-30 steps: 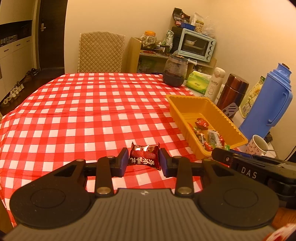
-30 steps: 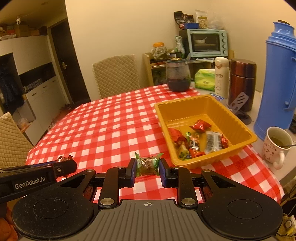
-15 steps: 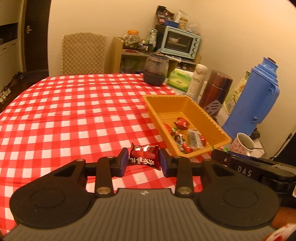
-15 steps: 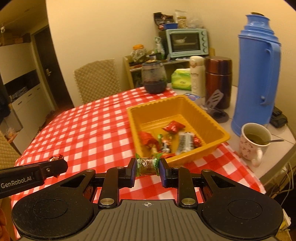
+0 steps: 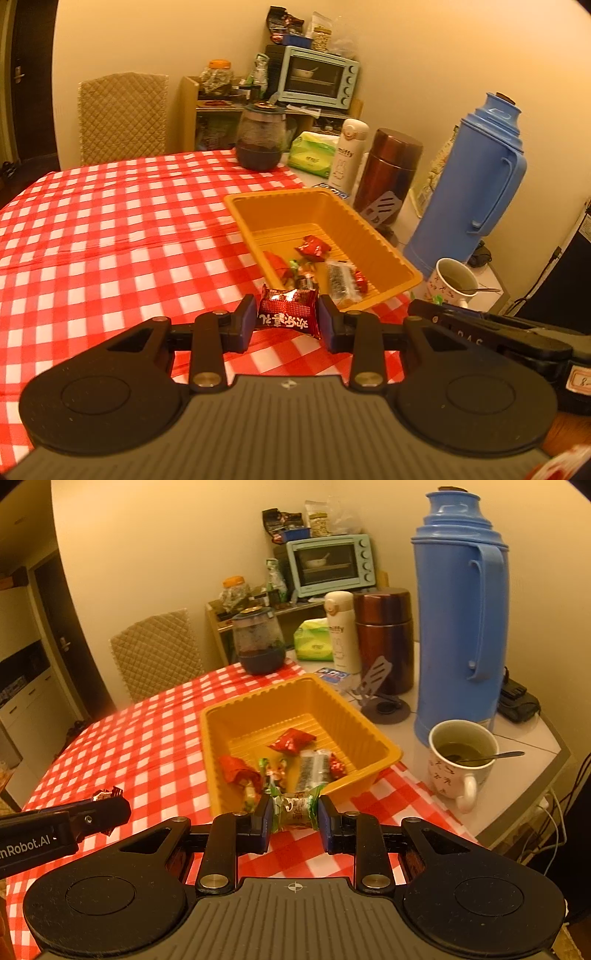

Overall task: Organize snacks
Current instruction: 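Carry the red packet and green candy over the orange tray, then open both grippers above the tray to drop the candies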

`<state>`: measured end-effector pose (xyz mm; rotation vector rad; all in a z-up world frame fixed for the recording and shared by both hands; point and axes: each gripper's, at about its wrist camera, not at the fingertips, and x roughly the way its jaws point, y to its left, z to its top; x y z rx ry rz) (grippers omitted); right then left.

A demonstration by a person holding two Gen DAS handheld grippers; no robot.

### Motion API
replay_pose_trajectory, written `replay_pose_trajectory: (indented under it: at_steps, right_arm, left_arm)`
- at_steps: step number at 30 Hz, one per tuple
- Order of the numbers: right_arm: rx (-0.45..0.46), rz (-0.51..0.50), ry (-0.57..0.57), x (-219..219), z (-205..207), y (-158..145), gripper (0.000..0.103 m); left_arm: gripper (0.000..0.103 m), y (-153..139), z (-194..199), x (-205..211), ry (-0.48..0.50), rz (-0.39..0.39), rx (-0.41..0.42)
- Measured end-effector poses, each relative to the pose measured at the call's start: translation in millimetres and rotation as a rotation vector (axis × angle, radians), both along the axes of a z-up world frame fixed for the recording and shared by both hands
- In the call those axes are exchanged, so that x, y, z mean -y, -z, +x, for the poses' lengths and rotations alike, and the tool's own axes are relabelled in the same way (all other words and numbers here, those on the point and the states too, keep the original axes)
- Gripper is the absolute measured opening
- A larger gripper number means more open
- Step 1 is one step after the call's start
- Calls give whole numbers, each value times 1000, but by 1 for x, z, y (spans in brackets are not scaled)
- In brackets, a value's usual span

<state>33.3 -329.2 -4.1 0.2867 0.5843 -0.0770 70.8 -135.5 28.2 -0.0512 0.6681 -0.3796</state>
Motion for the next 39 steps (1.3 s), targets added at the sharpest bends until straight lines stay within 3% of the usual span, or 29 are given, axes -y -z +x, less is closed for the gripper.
replay_pose_trajectory:
  at_steps: [18, 39]
  right_arm:
    - [-7, 1, 43, 35, 33, 5, 26]
    - [-29, -48, -22, 46, 119, 11, 26]
  left_arm:
    - [32, 2, 45, 39, 66, 8, 2]
    - [32, 27, 123, 64, 116, 31, -29]
